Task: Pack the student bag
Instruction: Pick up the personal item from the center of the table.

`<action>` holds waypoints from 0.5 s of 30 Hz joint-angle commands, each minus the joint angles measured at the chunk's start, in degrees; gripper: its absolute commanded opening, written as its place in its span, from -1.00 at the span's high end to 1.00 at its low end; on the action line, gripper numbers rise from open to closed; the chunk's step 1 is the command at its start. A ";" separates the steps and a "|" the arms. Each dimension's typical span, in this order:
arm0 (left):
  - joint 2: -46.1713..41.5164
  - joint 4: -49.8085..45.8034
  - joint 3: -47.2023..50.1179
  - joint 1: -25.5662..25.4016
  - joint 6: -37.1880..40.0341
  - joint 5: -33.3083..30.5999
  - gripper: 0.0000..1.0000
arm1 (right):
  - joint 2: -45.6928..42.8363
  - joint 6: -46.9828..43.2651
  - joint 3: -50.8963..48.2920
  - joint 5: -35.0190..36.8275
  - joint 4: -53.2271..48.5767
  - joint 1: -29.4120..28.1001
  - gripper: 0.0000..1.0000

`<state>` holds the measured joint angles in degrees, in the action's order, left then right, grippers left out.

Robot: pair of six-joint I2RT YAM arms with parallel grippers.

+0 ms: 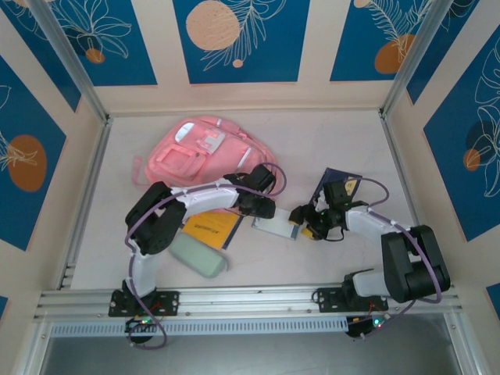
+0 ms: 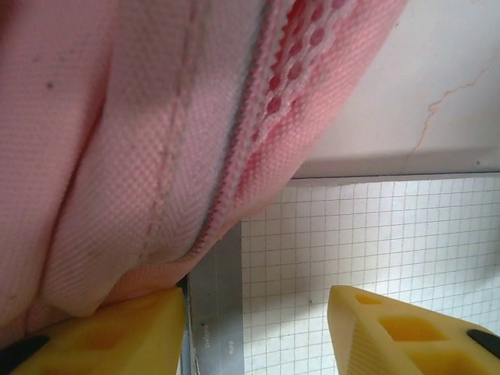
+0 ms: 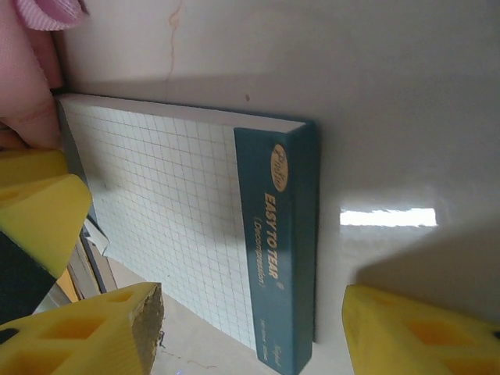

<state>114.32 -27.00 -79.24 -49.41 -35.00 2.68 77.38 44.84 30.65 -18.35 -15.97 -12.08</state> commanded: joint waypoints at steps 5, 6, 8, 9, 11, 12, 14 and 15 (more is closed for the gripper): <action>5.29 -2.69 1.37 0.01 0.55 1.18 0.24 | 5.19 0.79 0.97 -6.79 7.20 0.22 -0.16; 5.49 -2.47 1.37 0.01 0.54 1.59 0.27 | 5.29 1.03 0.69 -8.02 8.36 0.17 -0.15; 5.86 -2.31 1.15 0.01 0.68 2.69 0.31 | 4.53 1.43 0.26 -10.27 10.14 -0.18 -0.14; 6.13 -2.31 1.03 0.08 0.65 3.20 0.35 | 3.79 1.62 -0.01 -10.99 10.69 -0.34 -0.13; 6.45 -2.09 0.93 0.10 0.73 4.06 0.39 | 0.93 2.30 -0.70 -12.02 11.33 -0.26 -0.12; 6.47 -2.02 0.93 0.10 0.64 4.13 0.41 | -0.71 2.35 -0.97 -11.99 11.03 -0.21 -0.11; 6.36 -1.77 1.19 0.18 0.64 4.40 0.44 | -4.59 2.52 -1.53 -11.24 9.63 -0.14 -0.08; 6.32 -1.66 1.37 0.18 0.63 4.51 0.45 | -6.33 2.62 -1.77 -10.96 9.02 0.02 -0.06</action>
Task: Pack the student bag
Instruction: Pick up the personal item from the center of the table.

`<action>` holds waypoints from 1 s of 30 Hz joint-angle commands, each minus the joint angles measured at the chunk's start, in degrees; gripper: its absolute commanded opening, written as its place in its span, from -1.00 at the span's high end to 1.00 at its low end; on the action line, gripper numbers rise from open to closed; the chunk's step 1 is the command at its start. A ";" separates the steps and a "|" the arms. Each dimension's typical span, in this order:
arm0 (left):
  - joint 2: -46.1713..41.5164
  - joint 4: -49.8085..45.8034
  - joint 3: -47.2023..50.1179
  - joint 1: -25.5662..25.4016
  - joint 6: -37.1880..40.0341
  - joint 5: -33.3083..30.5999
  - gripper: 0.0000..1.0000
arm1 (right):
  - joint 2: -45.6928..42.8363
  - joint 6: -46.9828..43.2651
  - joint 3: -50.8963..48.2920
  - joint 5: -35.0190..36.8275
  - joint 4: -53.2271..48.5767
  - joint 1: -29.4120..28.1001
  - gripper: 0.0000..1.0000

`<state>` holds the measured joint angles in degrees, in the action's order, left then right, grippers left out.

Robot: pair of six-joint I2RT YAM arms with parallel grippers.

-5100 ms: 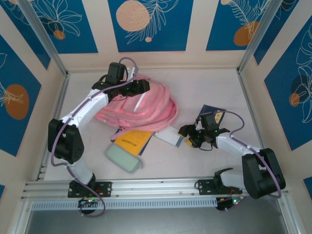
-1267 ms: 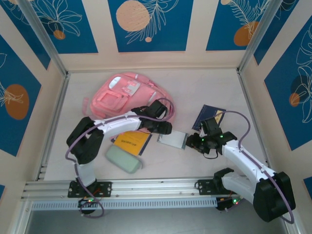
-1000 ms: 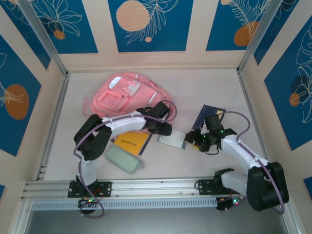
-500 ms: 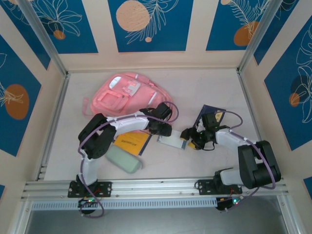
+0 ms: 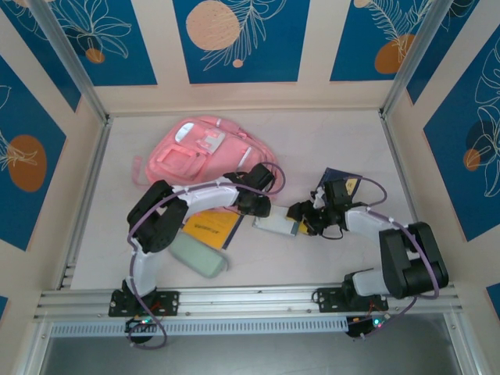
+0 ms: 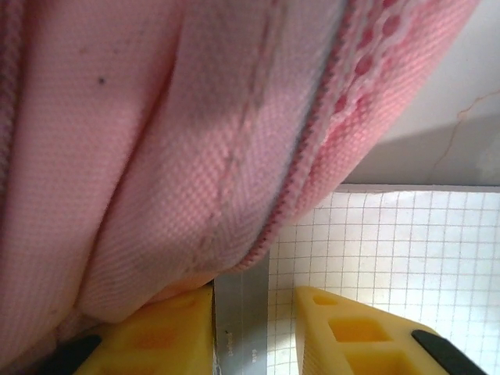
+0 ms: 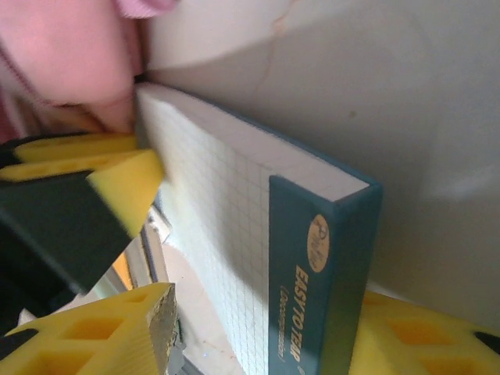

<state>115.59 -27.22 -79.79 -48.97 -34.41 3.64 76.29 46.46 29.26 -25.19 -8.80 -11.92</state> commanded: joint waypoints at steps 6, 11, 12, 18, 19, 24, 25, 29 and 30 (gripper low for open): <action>4.85 -0.69 2.14 -0.11 -0.04 4.80 0.51 | -8.11 4.01 -2.78 -6.31 5.66 0.08 0.02; 3.98 2.17 3.18 0.02 -1.66 8.81 0.54 | -1.91 7.93 -2.81 -8.67 14.09 -1.79 0.07; 3.76 2.83 3.44 0.08 -2.08 9.51 0.54 | -0.49 8.25 -2.42 -8.54 14.68 -2.40 0.08; 2.34 5.20 4.55 0.51 -4.76 13.06 0.60 | 4.66 11.43 -2.14 -6.43 18.85 -3.79 0.44; 1.34 4.99 4.89 0.71 -5.10 12.41 0.62 | 4.07 11.23 -2.05 -5.70 17.87 -3.44 0.55; -6.78 2.08 5.33 1.66 -4.54 7.57 0.46 | -4.89 6.38 -1.74 1.12 6.12 -1.62 0.75; -8.17 0.57 4.29 1.67 -3.74 6.98 0.37 | -7.01 5.39 -1.84 1.88 4.20 -1.27 0.77; -11.47 -6.22 -2.34 1.78 0.43 4.35 0.05 | -13.62 1.45 -1.24 5.79 -3.82 -1.06 0.84; -11.50 -8.08 -4.34 1.77 1.53 3.48 0.00 | -14.83 0.80 -1.13 6.66 -5.25 -1.11 0.85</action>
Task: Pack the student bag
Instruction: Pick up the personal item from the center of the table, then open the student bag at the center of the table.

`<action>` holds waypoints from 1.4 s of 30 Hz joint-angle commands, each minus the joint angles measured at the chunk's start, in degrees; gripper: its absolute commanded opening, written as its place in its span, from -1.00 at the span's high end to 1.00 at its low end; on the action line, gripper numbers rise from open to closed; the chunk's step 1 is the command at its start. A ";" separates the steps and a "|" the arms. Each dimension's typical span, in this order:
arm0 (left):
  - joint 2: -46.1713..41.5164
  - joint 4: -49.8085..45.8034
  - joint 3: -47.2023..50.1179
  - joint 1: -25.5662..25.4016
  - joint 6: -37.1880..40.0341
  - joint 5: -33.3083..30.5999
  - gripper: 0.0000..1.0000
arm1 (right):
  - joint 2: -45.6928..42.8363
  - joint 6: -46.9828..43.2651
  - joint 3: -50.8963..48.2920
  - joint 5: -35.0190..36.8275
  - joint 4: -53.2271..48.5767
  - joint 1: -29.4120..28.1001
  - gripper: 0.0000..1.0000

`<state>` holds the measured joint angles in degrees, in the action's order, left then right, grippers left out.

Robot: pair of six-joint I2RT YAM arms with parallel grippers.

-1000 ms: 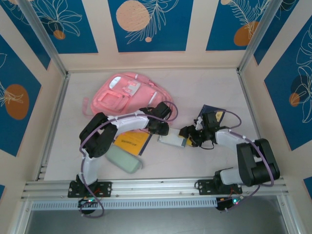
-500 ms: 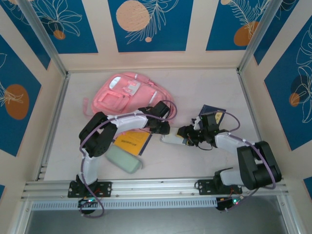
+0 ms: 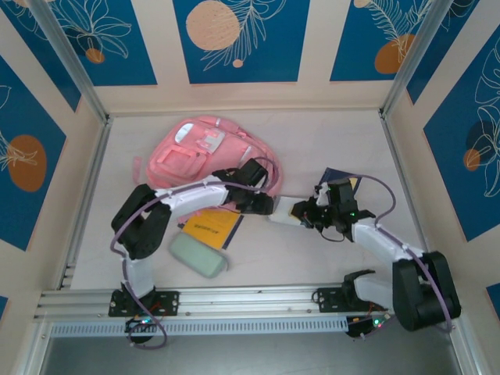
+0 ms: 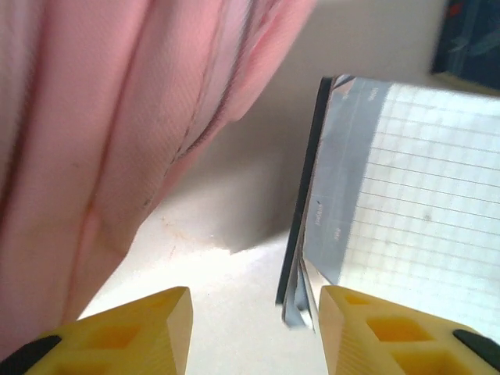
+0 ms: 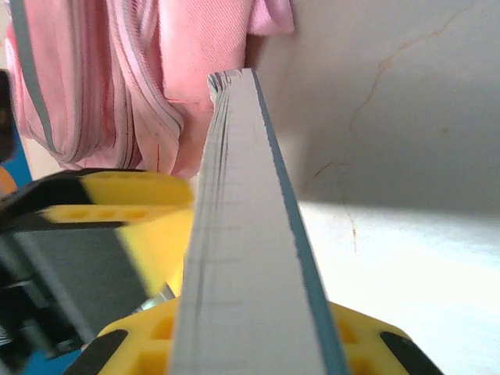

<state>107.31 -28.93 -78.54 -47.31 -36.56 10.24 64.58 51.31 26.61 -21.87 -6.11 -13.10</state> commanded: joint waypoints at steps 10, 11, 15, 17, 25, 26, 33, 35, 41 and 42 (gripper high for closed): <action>4.99 -22.82 -27.28 4.15 13.57 -18.13 -0.27 | -10.55 -7.60 0.37 6.24 -14.41 -0.06 0.87; 5.96 -23.61 -28.88 5.09 14.12 -19.19 -0.28 | -10.84 -7.80 0.29 6.15 -14.49 -0.08 0.87; 9.51 -26.06 -34.12 8.45 18.10 -23.01 -0.33 | -11.26 -8.15 -0.57 5.73 -14.13 -0.10 0.87; 12.07 -27.75 -36.68 10.40 19.03 -23.86 -0.33 | -11.39 -8.15 -1.09 5.22 -13.85 -0.04 0.87; 21.33 -28.78 -42.77 14.01 18.71 -12.67 -0.11 | -12.16 -6.32 -1.53 1.30 -13.08 -0.16 0.87; 22.14 -28.24 -42.86 14.02 18.32 -10.13 -0.04 | -12.33 -6.31 -1.27 1.05 -13.49 -0.17 0.87; 23.66 -22.11 -39.62 13.60 13.52 2.78 0.45 | -13.71 -6.66 1.41 1.44 -17.66 -0.16 0.87; 23.17 -20.31 -37.73 13.33 12.39 5.83 0.69 | -13.71 -6.58 1.76 1.80 -17.93 -0.06 0.87; 16.79 -18.43 -33.40 13.38 10.76 8.18 1.00 | -11.80 -5.99 3.13 3.76 -16.24 1.68 0.89; 15.01 -18.59 -33.25 13.47 10.80 7.89 1.00 | -11.46 -5.68 3.54 3.97 -15.96 2.33 0.90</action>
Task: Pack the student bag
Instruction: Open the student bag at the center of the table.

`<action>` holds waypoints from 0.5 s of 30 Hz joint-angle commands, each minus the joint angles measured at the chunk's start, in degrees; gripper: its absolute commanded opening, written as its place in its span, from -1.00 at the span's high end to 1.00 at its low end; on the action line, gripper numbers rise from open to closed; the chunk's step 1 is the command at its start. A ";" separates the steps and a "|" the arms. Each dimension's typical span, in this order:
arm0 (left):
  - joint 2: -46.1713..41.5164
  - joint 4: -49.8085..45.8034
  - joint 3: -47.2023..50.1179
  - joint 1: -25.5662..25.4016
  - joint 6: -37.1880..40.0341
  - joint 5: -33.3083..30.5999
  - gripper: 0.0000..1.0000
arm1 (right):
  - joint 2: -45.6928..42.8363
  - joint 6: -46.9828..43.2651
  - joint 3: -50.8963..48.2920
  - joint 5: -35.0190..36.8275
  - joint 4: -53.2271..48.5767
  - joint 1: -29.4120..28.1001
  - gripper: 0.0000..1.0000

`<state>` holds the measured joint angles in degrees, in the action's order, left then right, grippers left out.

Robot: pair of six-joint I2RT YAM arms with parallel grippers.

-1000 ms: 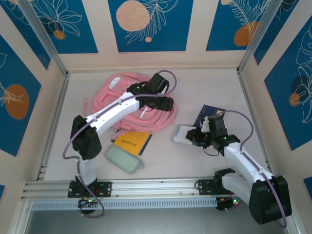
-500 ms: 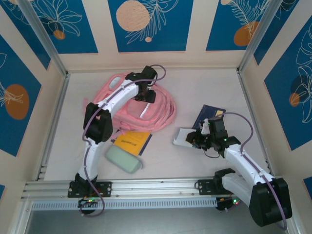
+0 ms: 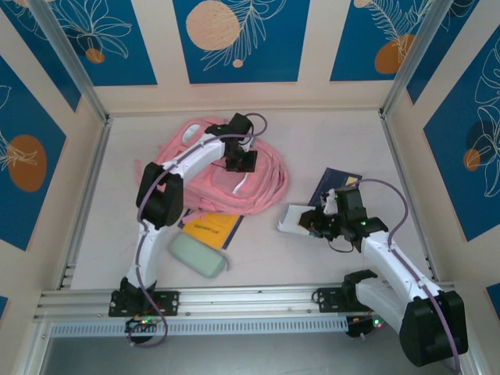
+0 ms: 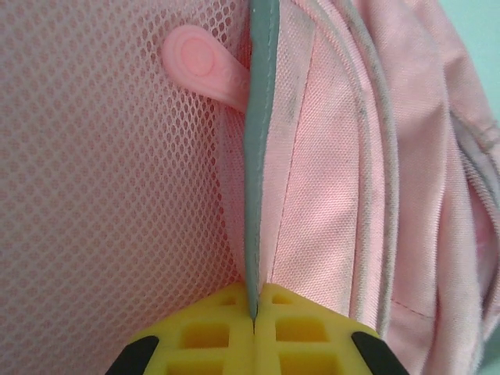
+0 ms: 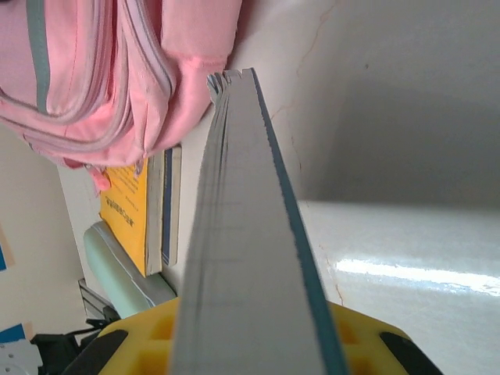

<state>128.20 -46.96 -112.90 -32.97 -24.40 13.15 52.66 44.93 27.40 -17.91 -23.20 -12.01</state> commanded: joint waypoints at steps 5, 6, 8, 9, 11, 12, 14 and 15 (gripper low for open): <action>-15.18 -0.68 1.41 0.06 -1.70 3.14 1.00 | 0.62 2.09 5.85 -0.16 0.57 3.76 0.93; -17.07 -0.68 1.37 0.22 -1.54 2.72 1.00 | 0.57 1.93 6.97 -0.31 0.11 4.00 0.93; -20.20 -0.72 1.38 0.76 -1.35 2.02 1.00 | 0.30 1.91 8.88 -1.06 0.00 4.23 0.92; -21.68 -0.68 1.54 1.12 -1.21 1.82 1.00 | 0.08 2.12 9.84 -1.55 0.40 4.19 0.92; -24.30 -0.27 2.11 1.82 -1.21 1.47 1.00 | 0.14 2.97 11.79 -2.24 1.36 4.23 0.91; -25.62 0.18 2.69 2.17 -1.23 1.68 1.00 | 0.40 3.62 12.90 -2.74 2.01 4.21 0.91; -27.41 0.86 3.74 2.89 -1.08 1.97 1.00 | 1.05 4.92 14.96 -4.34 4.09 4.20 0.91; -28.13 1.10 4.27 3.36 -1.06 2.03 1.00 | 1.41 5.69 15.92 -4.94 4.91 4.23 0.91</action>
<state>103.33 -48.49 -109.54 -30.41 -25.15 13.08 53.67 48.29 39.99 -19.07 -22.09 -8.10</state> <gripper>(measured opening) 0.040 0.173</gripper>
